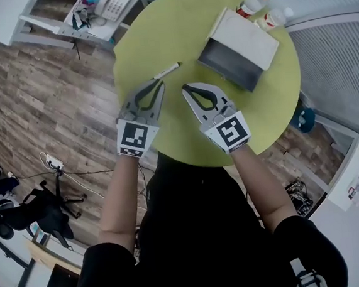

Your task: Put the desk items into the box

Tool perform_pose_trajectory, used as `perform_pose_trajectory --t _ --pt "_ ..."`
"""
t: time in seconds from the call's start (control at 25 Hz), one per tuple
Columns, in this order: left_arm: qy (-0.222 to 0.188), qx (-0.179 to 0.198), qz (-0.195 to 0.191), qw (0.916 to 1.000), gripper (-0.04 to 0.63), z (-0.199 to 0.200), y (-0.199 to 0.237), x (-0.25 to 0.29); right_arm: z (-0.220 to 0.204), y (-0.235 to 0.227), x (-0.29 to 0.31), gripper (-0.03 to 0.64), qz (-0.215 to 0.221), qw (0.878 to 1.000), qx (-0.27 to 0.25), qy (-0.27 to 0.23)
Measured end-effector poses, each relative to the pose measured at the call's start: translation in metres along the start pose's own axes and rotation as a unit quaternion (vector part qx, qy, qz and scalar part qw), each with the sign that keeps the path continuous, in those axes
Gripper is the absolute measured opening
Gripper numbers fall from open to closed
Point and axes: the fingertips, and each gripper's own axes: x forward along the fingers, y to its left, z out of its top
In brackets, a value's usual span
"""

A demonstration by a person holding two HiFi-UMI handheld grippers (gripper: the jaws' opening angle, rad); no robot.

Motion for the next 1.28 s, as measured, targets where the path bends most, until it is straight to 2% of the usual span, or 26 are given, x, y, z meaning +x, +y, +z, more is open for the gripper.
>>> perform_pose_trajectory --t 0.2,0.36,0.44,0.56,0.76,1.04,1.16,1.28 --pt "0.064 -0.002 -0.024 0.9977 0.085 -0.046 0.008 0.028 -0.023 -0.01 0.012 0.018 -0.014 1.0 0.023 0.009" --pt "0.107 -0.023 -0.032 0.9935 0.168 -0.078 0.014 0.051 -0.042 -0.012 0.019 0.018 -0.014 0.999 0.04 0.022" --pt "0.125 -0.027 -0.042 0.9909 0.18 -0.091 0.016 0.064 -0.053 -0.014 0.023 0.018 -0.017 0.999 0.045 0.022" --pt "0.152 -0.009 -0.052 0.987 0.181 -0.109 0.016 0.081 -0.061 -0.02 0.028 0.018 -0.023 0.998 0.055 0.01" --pt "0.176 0.008 -0.044 0.9834 0.179 -0.131 0.022 0.101 -0.077 -0.031 0.033 0.018 -0.037 0.996 0.081 0.007" --pt "0.22 0.047 -0.069 0.9719 0.178 -0.16 0.018 0.117 -0.095 -0.051 0.035 0.018 -0.054 0.993 0.102 0.007" --pt "0.224 0.05 -0.078 0.9701 0.135 -0.164 0.017 0.117 -0.096 -0.057 0.035 0.018 -0.061 0.992 0.107 0.005" --pt "0.225 0.069 -0.085 0.9682 0.077 -0.163 0.011 0.118 -0.092 -0.064 0.033 0.018 -0.068 0.992 0.109 0.002"
